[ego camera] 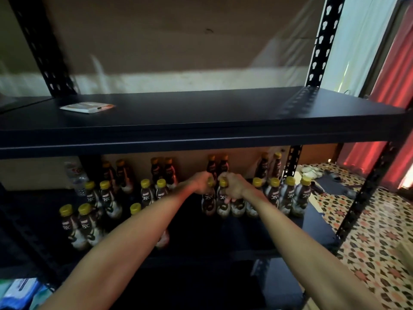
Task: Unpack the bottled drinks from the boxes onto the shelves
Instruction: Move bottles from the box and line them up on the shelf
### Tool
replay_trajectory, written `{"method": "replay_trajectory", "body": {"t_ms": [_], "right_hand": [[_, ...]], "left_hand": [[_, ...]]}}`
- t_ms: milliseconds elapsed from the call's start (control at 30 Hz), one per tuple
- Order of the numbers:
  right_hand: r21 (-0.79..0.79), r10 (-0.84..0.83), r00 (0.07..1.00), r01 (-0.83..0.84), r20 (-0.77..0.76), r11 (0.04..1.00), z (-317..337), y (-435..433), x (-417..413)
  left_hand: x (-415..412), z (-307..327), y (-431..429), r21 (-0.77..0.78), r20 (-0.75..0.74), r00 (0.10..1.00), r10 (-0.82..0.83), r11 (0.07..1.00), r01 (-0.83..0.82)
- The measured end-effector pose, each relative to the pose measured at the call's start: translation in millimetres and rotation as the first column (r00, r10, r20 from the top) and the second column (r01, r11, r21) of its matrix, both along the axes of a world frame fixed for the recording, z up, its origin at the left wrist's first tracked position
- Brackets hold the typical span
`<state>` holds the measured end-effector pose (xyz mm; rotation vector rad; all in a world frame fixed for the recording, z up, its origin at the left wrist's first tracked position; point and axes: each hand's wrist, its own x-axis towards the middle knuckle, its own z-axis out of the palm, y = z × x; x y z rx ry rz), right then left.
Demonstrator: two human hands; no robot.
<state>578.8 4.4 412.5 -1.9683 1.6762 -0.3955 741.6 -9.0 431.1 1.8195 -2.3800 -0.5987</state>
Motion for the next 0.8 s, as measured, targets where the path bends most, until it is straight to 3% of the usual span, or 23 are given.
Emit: {"method": "replay_trajectory", "body": {"t_ms": [67, 200, 467, 800], "right_hand": [[-0.105, -0.037, 0.999, 0.034, -0.031, 0.994, -5, -1, 1], [-0.123, -0.035, 0.999, 0.033, -0.009, 0.992, -5, 9, -2], [-0.174, -0.049, 0.928, 0.121, 0.368, 0.977, -40, 68, -32], [-0.213, -0.036, 0.863, 0.165, 0.503, 0.963, -61, 102, -39]], "left_hand": [[1, -4, -2, -0.019, -0.018, 1.0, -0.001, 1.0, 0.001], [7, -5, 0, -0.016, -0.006, 1.0, -0.015, 1.0, 0.015], [15, -25, 45, -0.137, -0.215, 0.974, -0.066, 0.99, 0.037], [13, -55, 77, -0.112, -0.304, 0.952, 0.021, 0.992, -0.058]]}}
